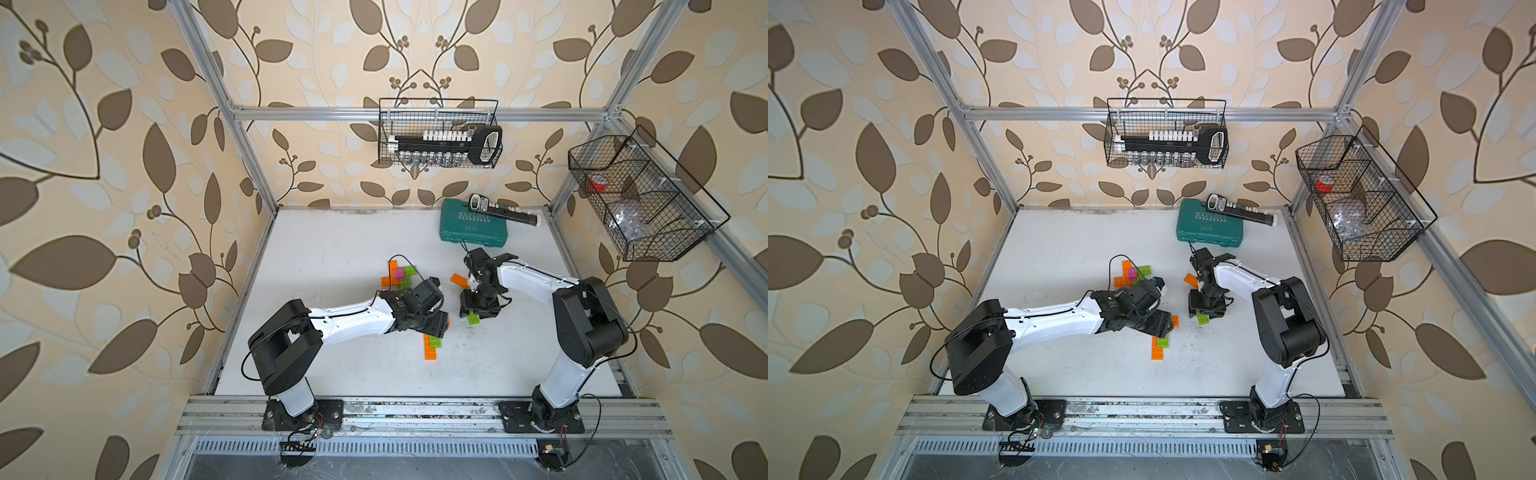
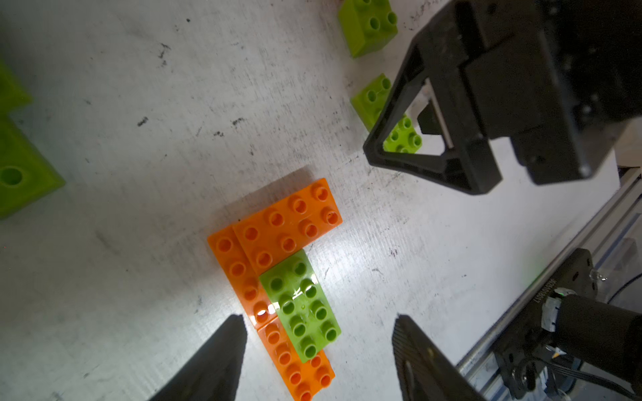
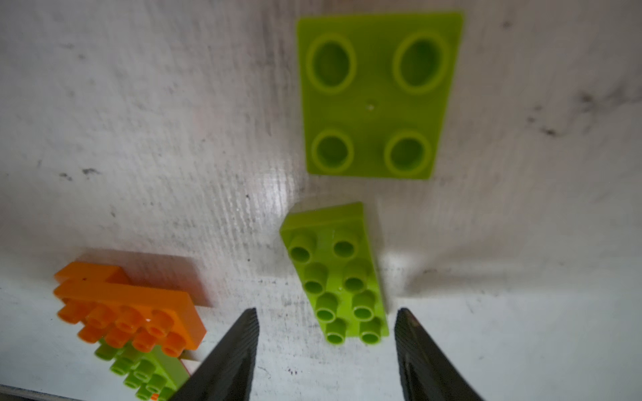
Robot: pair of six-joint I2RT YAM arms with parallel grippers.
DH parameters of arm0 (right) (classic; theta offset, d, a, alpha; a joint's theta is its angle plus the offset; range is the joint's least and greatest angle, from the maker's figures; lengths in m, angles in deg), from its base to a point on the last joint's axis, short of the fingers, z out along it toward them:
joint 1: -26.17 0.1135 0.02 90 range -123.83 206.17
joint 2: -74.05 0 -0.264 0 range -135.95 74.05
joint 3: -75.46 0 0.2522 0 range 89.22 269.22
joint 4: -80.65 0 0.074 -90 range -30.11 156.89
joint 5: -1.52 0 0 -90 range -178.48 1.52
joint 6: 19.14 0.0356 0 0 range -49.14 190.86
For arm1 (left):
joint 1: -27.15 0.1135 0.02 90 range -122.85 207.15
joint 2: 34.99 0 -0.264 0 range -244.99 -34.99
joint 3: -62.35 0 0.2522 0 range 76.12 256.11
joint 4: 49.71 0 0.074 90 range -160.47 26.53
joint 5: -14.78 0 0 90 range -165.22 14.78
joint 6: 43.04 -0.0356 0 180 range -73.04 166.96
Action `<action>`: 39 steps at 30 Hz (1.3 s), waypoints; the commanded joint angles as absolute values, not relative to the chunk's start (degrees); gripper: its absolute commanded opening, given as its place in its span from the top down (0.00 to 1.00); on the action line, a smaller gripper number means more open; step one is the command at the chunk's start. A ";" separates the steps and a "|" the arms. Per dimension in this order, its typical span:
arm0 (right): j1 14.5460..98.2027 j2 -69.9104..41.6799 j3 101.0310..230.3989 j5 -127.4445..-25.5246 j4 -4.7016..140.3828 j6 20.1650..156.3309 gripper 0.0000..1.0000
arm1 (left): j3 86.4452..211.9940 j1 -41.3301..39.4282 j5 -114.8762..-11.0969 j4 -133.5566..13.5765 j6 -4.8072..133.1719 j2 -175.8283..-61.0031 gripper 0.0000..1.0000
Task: Assemble a small pinwheel with lego
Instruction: Assemble the lego brick at the center of the board, then pick up the lego brick from the center of the board.
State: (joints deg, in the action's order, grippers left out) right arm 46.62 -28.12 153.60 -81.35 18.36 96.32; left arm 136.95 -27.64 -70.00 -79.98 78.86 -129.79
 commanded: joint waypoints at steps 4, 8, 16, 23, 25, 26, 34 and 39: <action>46.46 -29.71 152.53 -78.46 19.81 96.31 0.37 | 137.20 -27.87 -71.79 -80.65 79.07 -128.77 0.30; 46.47 -28.90 151.86 -76.27 20.55 96.15 0.40 | 136.52 -27.65 -71.79 -79.86 80.04 -128.25 0.30; 46.47 -23.79 151.19 -85.10 17.23 99.36 0.42 | 133.08 -24.12 -67.09 -75.77 83.20 -127.05 0.30; 47.70 -22.25 151.34 -89.08 15.78 101.19 0.65 | 126.27 -14.95 -56.68 -66.63 88.01 -124.84 0.30; 48.10 -22.87 151.75 -89.28 15.56 101.13 0.70 | 125.02 -12.91 -54.39 -64.74 88.60 -124.47 0.30; 48.28 -23.28 151.88 -89.13 15.54 101.02 0.72 | 124.52 -12.08 -53.29 -63.75 89.00 -124.25 0.30; 50.32 -25.39 153.02 -89.32 15.82 101.21 0.76 | 123.52 -9.26 -51.40 -62.99 89.04 -122.88 0.31; 50.43 -26.20 153.39 -90.42 15.61 101.19 0.79 | 123.14 -9.23 -51.47 -63.30 88.96 -122.36 0.31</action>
